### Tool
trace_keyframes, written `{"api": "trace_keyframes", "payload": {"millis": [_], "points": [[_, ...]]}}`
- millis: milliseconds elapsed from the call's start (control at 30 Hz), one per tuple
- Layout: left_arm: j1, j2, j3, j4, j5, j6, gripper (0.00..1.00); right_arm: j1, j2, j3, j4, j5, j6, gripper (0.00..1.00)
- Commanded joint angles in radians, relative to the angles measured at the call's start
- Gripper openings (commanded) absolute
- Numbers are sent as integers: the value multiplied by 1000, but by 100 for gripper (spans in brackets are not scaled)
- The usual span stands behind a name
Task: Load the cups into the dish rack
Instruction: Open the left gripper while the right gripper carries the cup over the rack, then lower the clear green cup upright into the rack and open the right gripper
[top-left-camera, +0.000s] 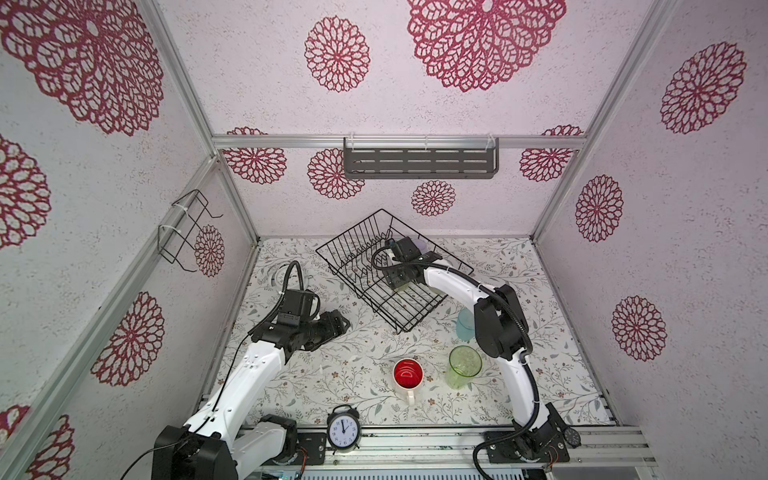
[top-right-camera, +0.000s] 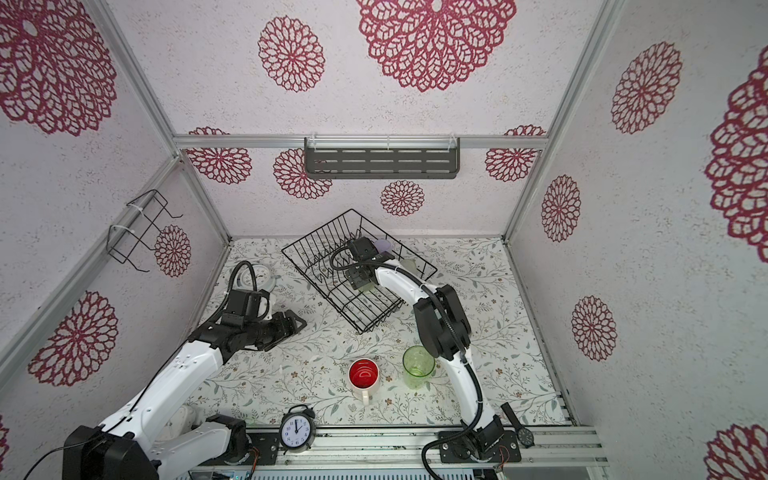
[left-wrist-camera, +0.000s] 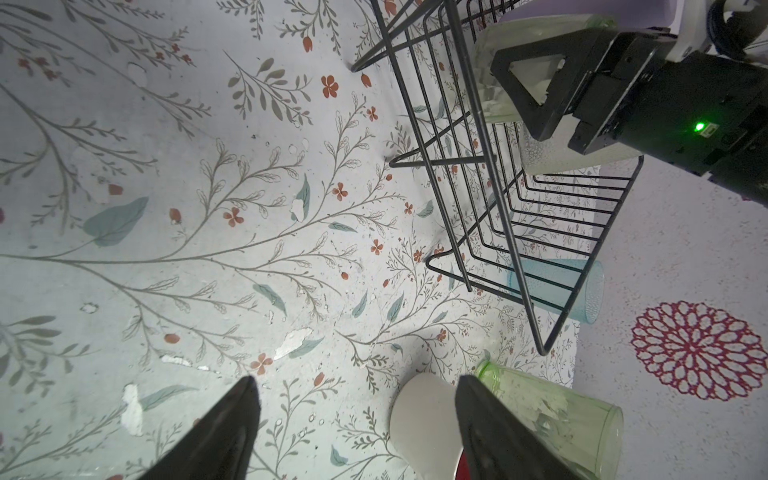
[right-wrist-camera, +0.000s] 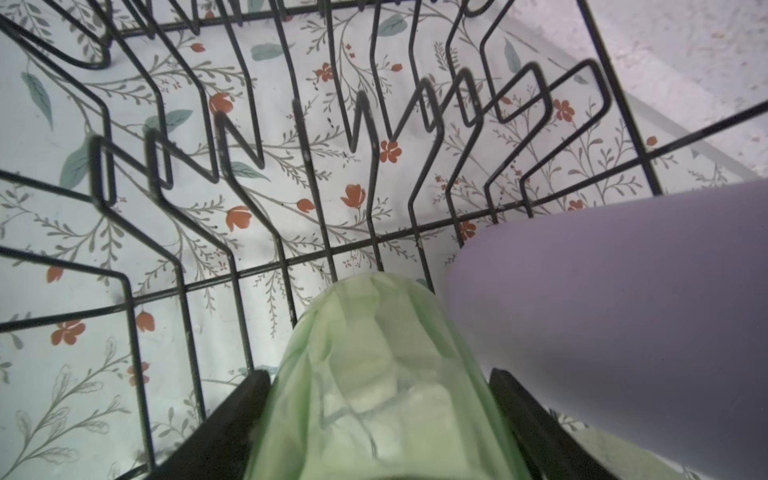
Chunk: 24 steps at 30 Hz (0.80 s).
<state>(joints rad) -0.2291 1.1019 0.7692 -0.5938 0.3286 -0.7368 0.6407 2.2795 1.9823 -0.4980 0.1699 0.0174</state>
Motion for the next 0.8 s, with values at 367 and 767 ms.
{"api": "trace_keyframes", "payload": {"millis": [367,767], "points": [[5,-83,-10,-25,-3,-7,78,3,79,151,-5,67,-23,79],[5,-111,-11,-40,-7,-26,78,5,24,152,-36,52,-9,88]]}}
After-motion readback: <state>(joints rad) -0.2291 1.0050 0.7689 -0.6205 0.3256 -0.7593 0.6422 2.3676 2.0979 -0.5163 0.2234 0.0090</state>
